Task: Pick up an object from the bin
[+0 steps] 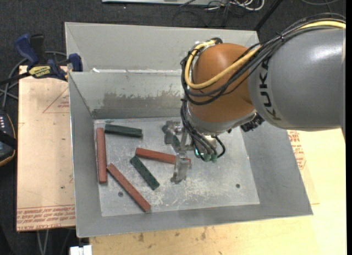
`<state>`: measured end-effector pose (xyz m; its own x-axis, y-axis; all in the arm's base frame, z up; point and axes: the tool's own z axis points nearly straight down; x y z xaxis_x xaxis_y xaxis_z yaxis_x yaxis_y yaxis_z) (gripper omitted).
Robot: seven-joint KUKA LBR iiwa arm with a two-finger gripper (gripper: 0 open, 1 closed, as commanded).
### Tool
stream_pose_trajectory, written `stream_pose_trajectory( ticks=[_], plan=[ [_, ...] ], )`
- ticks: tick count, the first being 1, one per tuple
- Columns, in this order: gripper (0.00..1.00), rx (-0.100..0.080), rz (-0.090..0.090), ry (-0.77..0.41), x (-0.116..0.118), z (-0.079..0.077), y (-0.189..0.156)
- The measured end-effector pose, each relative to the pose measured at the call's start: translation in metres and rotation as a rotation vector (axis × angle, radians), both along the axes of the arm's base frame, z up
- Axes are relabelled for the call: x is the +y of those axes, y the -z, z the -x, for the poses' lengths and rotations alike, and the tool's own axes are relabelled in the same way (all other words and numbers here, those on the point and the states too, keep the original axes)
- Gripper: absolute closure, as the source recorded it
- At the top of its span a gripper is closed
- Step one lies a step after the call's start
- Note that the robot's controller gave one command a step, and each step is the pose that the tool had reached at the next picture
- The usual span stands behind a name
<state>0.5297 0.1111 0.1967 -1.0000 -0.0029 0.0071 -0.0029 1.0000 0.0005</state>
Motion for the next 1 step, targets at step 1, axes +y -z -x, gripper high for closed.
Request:
stream_pose_trajectory(
  ticks=[1],
  plan=[
    [0.0,-0.012,-0.001,-0.269,-0.0223,-0.1086,0.0574]
  ],
)
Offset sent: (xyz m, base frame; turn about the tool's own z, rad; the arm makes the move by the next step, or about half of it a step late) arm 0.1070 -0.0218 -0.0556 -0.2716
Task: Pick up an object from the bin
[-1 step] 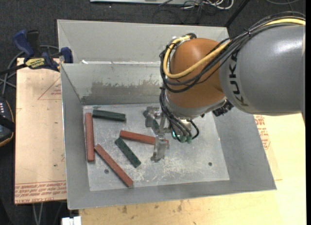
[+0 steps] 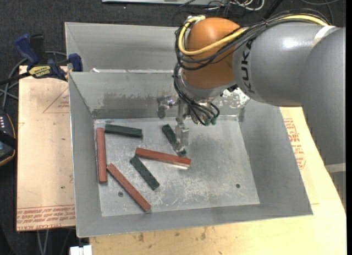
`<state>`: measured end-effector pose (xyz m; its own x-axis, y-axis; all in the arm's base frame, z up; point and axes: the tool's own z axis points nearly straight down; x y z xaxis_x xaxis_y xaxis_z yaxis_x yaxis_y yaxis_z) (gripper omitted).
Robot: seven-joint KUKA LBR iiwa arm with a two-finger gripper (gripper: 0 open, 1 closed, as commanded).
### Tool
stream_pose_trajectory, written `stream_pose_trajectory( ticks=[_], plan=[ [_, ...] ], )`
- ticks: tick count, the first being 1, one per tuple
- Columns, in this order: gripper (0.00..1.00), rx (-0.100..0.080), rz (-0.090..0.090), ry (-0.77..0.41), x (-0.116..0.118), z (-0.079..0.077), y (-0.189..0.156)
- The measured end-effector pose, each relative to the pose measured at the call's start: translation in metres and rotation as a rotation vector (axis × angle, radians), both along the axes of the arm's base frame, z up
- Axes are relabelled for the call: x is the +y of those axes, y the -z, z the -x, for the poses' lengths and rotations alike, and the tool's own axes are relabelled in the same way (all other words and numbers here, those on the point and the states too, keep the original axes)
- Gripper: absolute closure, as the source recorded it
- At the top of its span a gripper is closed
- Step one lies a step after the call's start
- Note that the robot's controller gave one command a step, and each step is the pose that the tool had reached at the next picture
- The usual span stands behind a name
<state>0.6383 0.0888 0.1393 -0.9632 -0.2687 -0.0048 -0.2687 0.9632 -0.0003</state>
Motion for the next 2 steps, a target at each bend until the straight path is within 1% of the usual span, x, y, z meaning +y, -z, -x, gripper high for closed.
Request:
stream_pose_trajectory(
  ticks=[1,2],
  plan=[
    [0.0,0.01,0.001,-0.219,-0.033,0.063,0.069],
    [0.0,0.0,0.002,-0.336,-0.075,0.049,0.069]
  ],
)
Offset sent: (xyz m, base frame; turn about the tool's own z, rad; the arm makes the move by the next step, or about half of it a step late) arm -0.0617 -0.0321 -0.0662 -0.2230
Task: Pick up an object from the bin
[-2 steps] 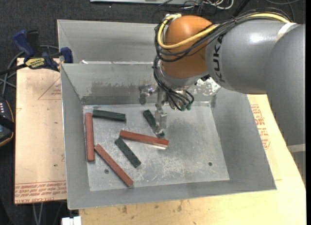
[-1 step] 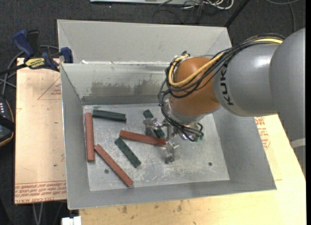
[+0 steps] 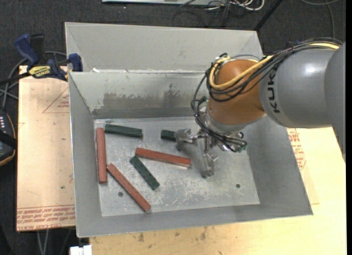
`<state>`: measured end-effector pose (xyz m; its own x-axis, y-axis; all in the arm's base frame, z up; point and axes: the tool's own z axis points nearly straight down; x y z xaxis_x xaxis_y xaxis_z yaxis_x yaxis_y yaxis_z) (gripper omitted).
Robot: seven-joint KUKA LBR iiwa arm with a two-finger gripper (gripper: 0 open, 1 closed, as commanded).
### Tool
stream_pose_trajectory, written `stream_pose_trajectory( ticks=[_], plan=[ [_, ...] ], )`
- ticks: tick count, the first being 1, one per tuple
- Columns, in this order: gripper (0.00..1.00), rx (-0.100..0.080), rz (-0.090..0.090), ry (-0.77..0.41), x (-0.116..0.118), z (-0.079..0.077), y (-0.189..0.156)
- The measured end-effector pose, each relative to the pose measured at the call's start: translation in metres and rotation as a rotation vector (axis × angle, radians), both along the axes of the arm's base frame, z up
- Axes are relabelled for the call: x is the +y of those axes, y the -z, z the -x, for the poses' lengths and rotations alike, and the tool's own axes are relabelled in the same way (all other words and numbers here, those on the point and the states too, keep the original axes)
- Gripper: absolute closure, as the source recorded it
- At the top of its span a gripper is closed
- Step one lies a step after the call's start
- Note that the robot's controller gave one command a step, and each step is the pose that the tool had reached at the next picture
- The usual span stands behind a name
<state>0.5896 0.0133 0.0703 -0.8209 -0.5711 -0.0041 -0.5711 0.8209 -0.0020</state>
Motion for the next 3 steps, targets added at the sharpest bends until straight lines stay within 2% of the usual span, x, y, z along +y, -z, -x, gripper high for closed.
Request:
stream_pose_trajectory(
  ticks=[1,2,3],
  plan=[
    [0.0,0.002,-0.004,0.0,0.073,0.007,0.0],
    [0.0,-0.001,0.001,0.021,0.026,-0.01,-0.01],
    [0.0,0.005,-0.002,0.174,0.05,0.027,0.001]
  ],
)
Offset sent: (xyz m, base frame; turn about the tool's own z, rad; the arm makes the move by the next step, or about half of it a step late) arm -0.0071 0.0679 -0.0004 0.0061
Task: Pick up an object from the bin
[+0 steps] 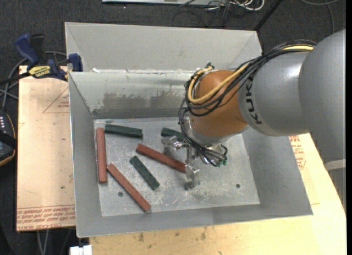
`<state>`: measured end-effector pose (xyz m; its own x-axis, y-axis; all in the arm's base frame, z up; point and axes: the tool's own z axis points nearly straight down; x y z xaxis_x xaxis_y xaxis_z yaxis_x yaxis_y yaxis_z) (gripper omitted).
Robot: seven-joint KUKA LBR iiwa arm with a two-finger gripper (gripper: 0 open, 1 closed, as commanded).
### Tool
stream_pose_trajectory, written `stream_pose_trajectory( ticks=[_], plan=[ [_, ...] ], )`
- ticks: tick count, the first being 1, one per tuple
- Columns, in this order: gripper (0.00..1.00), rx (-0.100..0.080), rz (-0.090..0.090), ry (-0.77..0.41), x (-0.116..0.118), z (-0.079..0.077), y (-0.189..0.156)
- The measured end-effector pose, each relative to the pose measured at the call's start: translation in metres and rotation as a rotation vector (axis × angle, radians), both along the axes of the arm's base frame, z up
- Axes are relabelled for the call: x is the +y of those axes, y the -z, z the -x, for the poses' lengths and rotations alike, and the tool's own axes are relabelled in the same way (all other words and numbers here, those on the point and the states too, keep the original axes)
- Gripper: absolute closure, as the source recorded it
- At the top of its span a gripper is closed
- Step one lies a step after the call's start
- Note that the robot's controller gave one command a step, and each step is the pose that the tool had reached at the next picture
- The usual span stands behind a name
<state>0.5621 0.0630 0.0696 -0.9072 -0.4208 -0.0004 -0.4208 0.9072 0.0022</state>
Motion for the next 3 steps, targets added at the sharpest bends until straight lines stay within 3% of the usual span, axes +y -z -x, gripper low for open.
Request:
stream_pose_trajectory(
  ticks=[1,2,3],
  plan=[
    [0.0,-0.006,0.001,-0.094,-0.022,-0.042,-0.001],
    [0.0,-0.008,-0.002,-0.246,0.046,-0.062,-0.023],
    [0.0,-0.007,-0.003,-0.174,0.103,-0.08,-0.017]
  ],
)
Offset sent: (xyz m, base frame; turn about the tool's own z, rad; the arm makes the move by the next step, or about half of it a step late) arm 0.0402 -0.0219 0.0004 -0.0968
